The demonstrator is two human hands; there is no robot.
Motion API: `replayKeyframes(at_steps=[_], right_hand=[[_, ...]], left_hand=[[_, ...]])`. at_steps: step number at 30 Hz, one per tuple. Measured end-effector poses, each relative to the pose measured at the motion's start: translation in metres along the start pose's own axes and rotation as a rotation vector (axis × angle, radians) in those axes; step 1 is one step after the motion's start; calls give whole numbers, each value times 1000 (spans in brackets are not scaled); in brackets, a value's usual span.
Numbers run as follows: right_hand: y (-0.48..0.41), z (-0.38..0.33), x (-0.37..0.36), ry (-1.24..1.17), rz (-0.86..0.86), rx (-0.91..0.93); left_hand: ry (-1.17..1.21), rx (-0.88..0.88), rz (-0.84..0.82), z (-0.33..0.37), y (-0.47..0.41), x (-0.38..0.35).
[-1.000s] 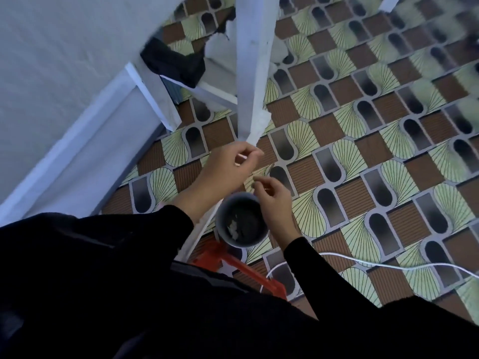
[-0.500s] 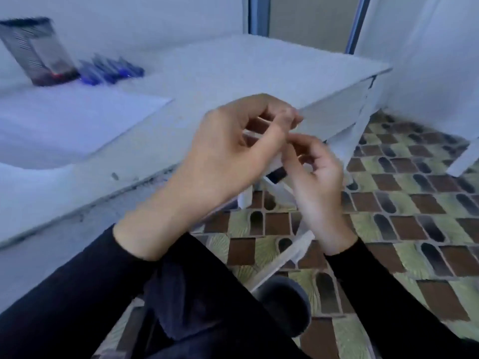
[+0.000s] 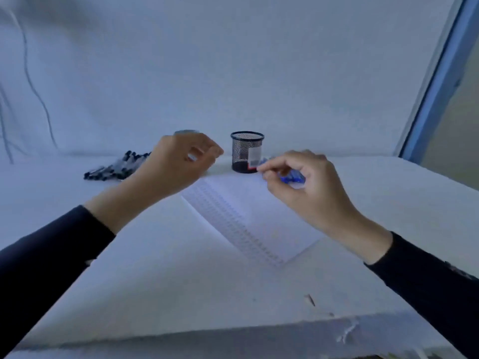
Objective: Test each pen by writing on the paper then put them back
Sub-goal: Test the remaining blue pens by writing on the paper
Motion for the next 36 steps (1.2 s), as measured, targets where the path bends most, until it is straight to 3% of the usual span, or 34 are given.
replayKeyframes(at_steps=[4, 11, 15, 19, 23, 27, 29, 36], right_hand=[[-28, 5, -70, 14, -205, 74], [-58, 18, -187, 238, -573, 143], [-68, 25, -229, 449, -627, 98], [-68, 37, -246, 428, -584, 29], [-76, 51, -230, 34, -564, -274], [-89, 63, -181, -696, -394, -775], [-90, 70, -157, -957, -284, -936], [-65, 102, -100, -1149, -210, -1127]], left_hand=[[-45, 165, 110, -64, -8, 22], [-164, 236, 189, -112, -14, 53], [-193, 280, 231, -129, -15, 67], [-229, 283, 173, -137, -11, 65], [-278, 266, 153, -139, -9, 62], [-265, 229, 129, -129, -7, 54], [-264, 193, 111, -120, -6, 48], [-205, 43, -25, -105, 5, 11]])
Point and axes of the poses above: each hand's wrist, its own y-axis away from the middle knuckle, its own x-axis out of the back of the hand, z = x × y, the point moved 3 cm from there along -y, towards the middle knuckle, and after that the axes turned 4 degrees about z, right-handed, at the moved point
